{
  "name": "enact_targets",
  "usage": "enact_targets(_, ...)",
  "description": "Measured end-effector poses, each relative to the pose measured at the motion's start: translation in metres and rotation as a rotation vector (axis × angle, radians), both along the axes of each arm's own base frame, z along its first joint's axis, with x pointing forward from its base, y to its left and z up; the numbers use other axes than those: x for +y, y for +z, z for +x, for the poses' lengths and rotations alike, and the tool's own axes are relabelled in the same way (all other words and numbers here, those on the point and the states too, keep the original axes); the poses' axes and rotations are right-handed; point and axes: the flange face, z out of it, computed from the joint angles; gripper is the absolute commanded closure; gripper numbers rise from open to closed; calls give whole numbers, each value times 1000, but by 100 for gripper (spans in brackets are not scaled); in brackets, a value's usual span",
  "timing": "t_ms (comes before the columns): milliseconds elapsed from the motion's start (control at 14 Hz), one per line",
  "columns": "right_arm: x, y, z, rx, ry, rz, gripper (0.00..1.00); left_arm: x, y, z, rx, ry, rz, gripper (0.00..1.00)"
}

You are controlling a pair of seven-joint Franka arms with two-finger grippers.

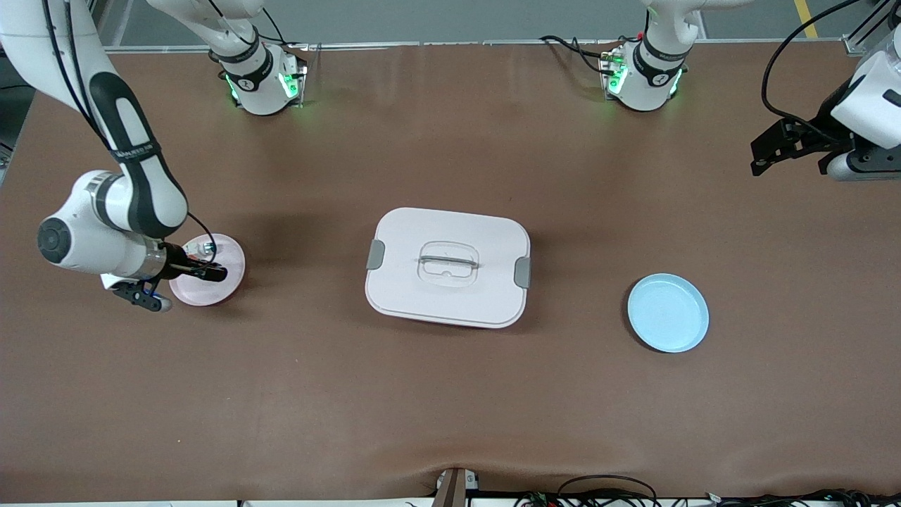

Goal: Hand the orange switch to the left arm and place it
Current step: 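Lift the switch over the box with the right gripper while the left gripper approaches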

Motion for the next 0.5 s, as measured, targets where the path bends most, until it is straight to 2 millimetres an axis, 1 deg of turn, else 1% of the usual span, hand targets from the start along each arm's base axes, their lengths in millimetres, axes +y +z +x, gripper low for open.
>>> enact_targets(143,8,25,-1,44,-55,39,100,0,0,0,0,0,0,0)
enact_targets(286,23,50,-2,87,-122,86,100,0,0,0,0,0,0,0)
enact_targets(429,46,75,-3,119,-190,132,100,0,0,0,0,0,0,0)
enact_targets(500,61,87,-4,130,-224,146,100,0,0,0,0,0,0,0)
